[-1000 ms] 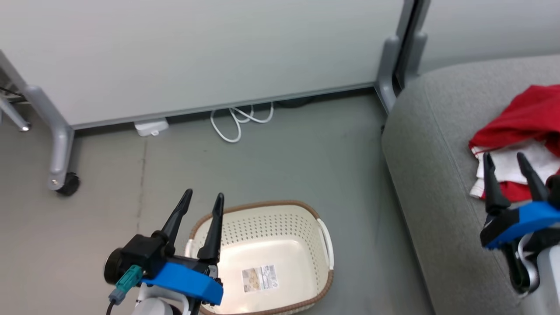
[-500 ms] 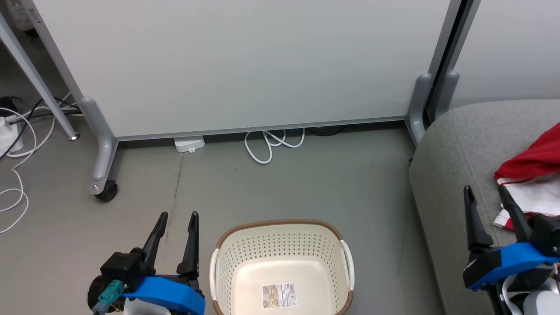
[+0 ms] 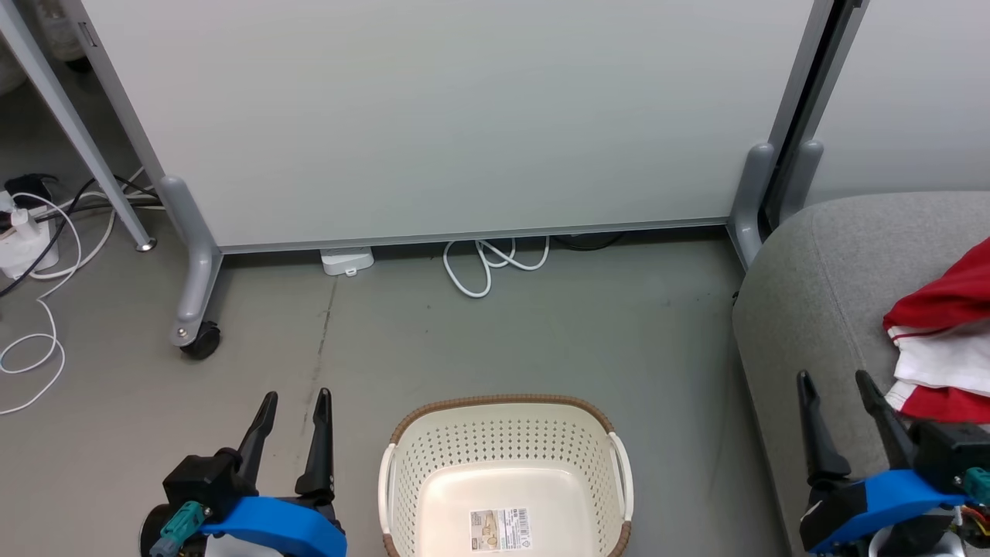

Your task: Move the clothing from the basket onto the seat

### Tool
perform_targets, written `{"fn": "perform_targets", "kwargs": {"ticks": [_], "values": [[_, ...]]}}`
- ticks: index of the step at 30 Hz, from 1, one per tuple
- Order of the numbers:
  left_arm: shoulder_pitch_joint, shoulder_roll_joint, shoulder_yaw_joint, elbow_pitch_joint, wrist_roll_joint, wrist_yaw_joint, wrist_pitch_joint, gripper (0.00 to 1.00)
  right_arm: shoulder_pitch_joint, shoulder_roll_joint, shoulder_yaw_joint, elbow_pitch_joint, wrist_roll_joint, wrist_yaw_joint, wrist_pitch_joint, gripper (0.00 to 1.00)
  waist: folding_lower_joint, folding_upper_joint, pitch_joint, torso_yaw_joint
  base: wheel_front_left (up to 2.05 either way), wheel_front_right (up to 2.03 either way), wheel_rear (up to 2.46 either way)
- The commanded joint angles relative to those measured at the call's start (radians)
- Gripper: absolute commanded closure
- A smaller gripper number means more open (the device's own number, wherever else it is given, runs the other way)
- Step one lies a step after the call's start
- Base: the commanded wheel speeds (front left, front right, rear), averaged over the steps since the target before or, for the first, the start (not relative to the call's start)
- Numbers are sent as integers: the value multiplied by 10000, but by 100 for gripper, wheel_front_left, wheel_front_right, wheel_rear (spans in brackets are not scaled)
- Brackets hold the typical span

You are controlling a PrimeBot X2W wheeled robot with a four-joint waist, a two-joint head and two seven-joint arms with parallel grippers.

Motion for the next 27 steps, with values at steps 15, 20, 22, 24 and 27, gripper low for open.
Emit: {"fn": "perform_targets", "kwargs": {"ticks": [15, 20, 22, 24, 27], "values": [[-123, 110, 94, 331, -19, -20, -25, 0, 173, 43, 204, 344, 343, 1, -189, 0, 0, -1, -12, 52, 0, 0, 0], [-94, 69, 108, 283, 36, -20, -25, 0, 201, 44, 214, 381, 354, 1, -184, 0, 0, -1, -10, 48, 0, 0, 0], [-109, 60, 108, 275, 39, -20, -25, 0, 189, 44, 231, 408, 367, 1, -183, 0, 0, -1, -3, 43, 0, 0, 0], [-134, 53, 87, 272, 33, -20, -25, 0, 174, 44, 246, 425, 368, 1, -172, 0, 0, -1, 6, 41, 0, 0, 0], [-157, 50, 61, 264, 27, -20, -25, 0, 164, 43, 243, 441, 431, 1, -149, 0, 0, -1, 19, 35, 0, 0, 0]]}}
